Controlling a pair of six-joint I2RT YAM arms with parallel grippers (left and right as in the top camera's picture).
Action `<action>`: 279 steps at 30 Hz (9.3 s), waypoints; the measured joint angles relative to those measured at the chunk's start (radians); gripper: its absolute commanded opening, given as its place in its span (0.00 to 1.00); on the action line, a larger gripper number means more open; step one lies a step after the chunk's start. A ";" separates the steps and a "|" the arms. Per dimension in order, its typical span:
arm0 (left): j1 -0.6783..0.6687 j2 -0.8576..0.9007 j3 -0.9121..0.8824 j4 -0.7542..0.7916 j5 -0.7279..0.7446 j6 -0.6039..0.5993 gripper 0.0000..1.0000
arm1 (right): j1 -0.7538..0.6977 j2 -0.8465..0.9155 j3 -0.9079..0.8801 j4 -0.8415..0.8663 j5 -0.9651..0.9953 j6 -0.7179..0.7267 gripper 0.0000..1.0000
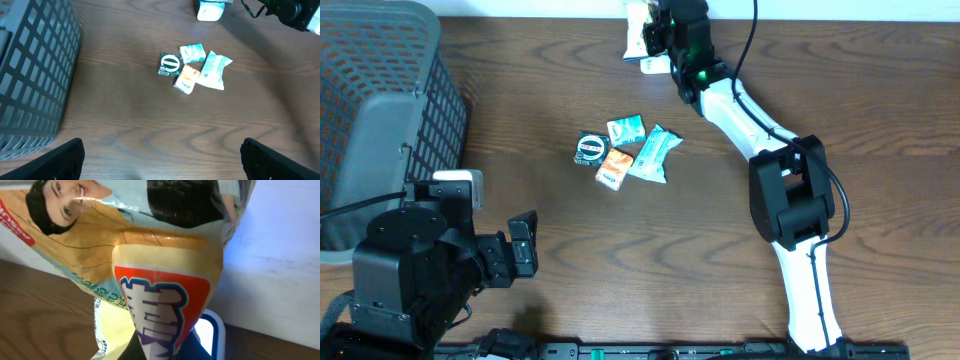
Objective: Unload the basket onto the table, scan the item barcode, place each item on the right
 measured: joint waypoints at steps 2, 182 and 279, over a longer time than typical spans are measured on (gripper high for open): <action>0.000 0.000 0.000 0.000 0.000 0.000 0.98 | -0.005 0.000 0.000 -0.014 0.013 -0.001 0.01; 0.000 0.002 0.000 0.000 0.000 0.000 0.98 | -0.095 -0.659 -0.577 -0.757 -0.999 0.262 0.01; 0.000 0.002 0.000 0.000 0.000 0.000 0.98 | 0.000 -0.725 -0.586 -0.926 0.029 0.204 0.01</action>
